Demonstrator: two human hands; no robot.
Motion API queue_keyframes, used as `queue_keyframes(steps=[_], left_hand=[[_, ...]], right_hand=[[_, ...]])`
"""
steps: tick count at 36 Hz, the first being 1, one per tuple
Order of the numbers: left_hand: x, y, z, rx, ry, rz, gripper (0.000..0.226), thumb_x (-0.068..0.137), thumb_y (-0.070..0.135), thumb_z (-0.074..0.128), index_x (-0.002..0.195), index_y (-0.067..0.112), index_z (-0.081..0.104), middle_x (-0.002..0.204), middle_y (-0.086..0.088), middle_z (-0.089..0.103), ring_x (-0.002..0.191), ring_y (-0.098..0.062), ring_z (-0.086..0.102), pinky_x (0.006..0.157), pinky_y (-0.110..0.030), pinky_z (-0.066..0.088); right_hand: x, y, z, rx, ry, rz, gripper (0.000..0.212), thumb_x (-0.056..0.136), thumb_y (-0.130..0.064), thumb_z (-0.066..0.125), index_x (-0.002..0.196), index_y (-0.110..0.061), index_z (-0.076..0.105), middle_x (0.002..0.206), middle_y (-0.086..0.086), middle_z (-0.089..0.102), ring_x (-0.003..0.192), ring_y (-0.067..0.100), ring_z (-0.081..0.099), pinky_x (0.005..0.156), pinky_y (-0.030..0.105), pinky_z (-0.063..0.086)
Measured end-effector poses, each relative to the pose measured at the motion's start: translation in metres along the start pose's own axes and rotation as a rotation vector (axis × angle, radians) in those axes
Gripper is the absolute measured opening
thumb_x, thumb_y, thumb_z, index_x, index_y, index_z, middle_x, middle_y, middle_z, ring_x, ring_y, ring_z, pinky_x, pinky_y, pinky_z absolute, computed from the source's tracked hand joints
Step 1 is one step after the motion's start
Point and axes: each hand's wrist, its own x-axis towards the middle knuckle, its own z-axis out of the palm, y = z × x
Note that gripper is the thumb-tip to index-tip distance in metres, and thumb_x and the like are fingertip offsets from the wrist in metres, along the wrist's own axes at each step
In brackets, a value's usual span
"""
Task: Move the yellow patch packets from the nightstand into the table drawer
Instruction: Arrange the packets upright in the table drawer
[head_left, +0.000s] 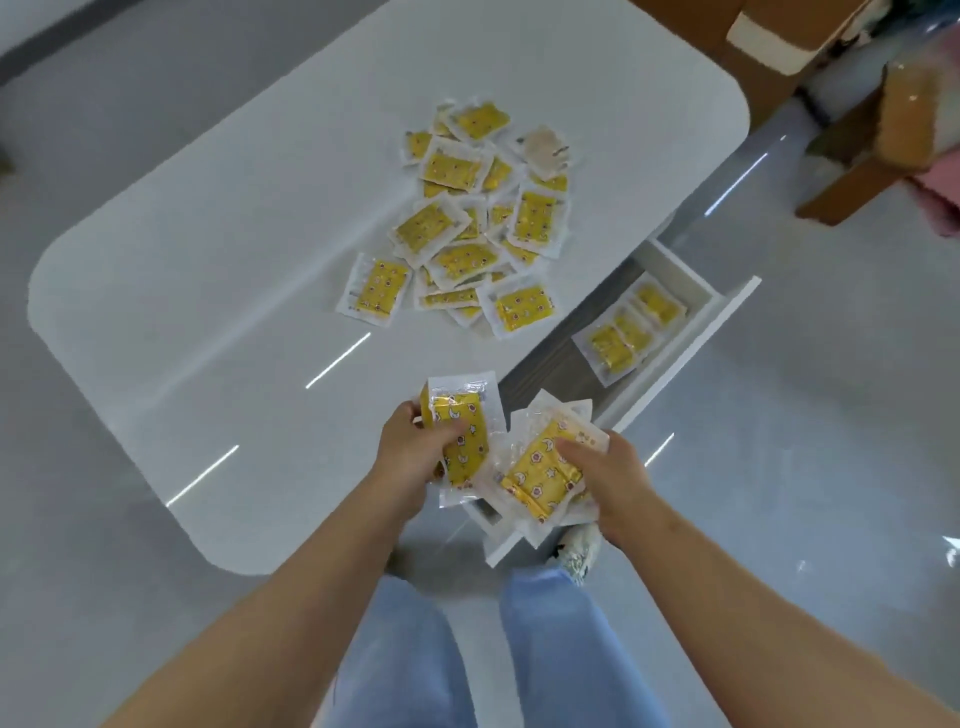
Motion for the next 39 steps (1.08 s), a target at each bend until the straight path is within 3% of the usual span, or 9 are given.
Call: queue_keyframes(steps=[5,10,12,17,21,28,31,36,39], left_hand=[[0.013,-0.007,0.050,-0.073,0.098,-0.038,0.027,0.079,0.004,0.070,0.091,0.018,0.051,0.099,-0.012,0.065,0.087,-0.033,0.066,0.081,-0.050,0.054],[0.033,-0.018,0.088,-0.138,0.150,-0.089,0.027,0.077,0.002,0.071,0.090,0.018,0.053,0.086,-0.008,0.064,0.073,-0.028,0.060,0.069,-0.042,0.049],[0.044,-0.020,0.103,-0.154,0.140,-0.110,0.029,0.076,0.004,0.072,0.097,0.013,0.054,0.086,-0.010,0.064,0.072,-0.027,0.058,0.067,-0.038,0.048],[0.069,-0.031,0.136,-0.192,0.158,-0.156,0.027,0.080,0.004,0.069,0.080,0.021,0.049,0.070,0.004,0.056,0.059,-0.008,0.050,0.041,-0.016,0.042],[0.094,-0.040,0.154,-0.234,0.209,-0.206,0.028,0.081,0.007,0.069,0.077,0.023,0.046,0.073,0.004,0.057,0.060,-0.008,0.054,0.048,-0.022,0.038],[0.171,-0.077,0.177,-0.280,0.334,-0.324,0.037,0.076,0.010,0.075,0.109,0.009,0.059,0.096,-0.009,0.069,0.077,-0.021,0.065,0.055,-0.028,0.045],[0.202,-0.090,0.190,-0.307,0.350,-0.336,0.044,0.075,0.014,0.076,0.114,0.011,0.057,0.102,-0.007,0.068,0.083,-0.021,0.065,0.055,-0.028,0.046],[0.245,-0.101,0.210,-0.289,0.352,-0.291,0.042,0.076,0.009,0.075,0.113,0.010,0.053,0.103,-0.006,0.063,0.088,-0.023,0.061,0.057,-0.026,0.044],[0.265,-0.109,0.215,-0.238,0.313,-0.266,0.041,0.076,0.007,0.075,0.108,0.014,0.050,0.099,-0.003,0.062,0.083,-0.019,0.060,0.056,-0.024,0.044]], right_hand=[[0.043,-0.026,-0.039,-0.119,-0.071,0.006,0.019,0.085,-0.009,0.065,0.099,-0.014,0.054,0.088,0.005,0.062,0.085,0.025,0.061,0.084,0.042,0.052],[0.083,-0.042,-0.058,-0.172,-0.130,0.038,0.021,0.086,-0.006,0.063,0.103,-0.013,0.053,0.082,0.003,0.061,0.070,0.016,0.060,0.062,0.031,0.050],[0.102,-0.048,-0.063,-0.191,-0.139,0.036,0.020,0.086,-0.005,0.062,0.102,-0.012,0.052,0.082,0.003,0.060,0.070,0.015,0.059,0.059,0.028,0.048],[0.151,-0.053,-0.075,-0.271,-0.153,0.025,0.021,0.086,-0.005,0.062,0.103,-0.012,0.052,0.086,0.005,0.060,0.071,0.014,0.058,0.058,0.028,0.047],[0.196,-0.054,-0.077,-0.367,-0.192,0.011,0.019,0.086,-0.005,0.062,0.101,-0.012,0.052,0.082,0.002,0.058,0.069,0.013,0.056,0.057,0.026,0.046],[0.297,-0.054,-0.065,-0.500,-0.274,-0.001,0.020,0.087,-0.005,0.061,0.104,-0.011,0.052,0.085,0.002,0.058,0.075,0.018,0.057,0.063,0.028,0.047],[0.333,-0.052,-0.064,-0.579,-0.304,-0.042,0.013,0.087,-0.006,0.061,0.087,-0.017,0.054,0.087,0.003,0.060,0.080,0.020,0.058,0.069,0.031,0.049],[0.382,-0.047,-0.060,-0.743,-0.358,-0.124,0.012,0.088,-0.010,0.061,0.094,-0.015,0.053,0.079,-0.003,0.059,0.069,0.009,0.056,0.056,0.021,0.042],[0.404,-0.041,-0.054,-0.871,-0.384,-0.193,0.016,0.086,-0.013,0.064,0.098,-0.017,0.053,0.090,0.001,0.061,0.081,0.017,0.059,0.072,0.027,0.046]])
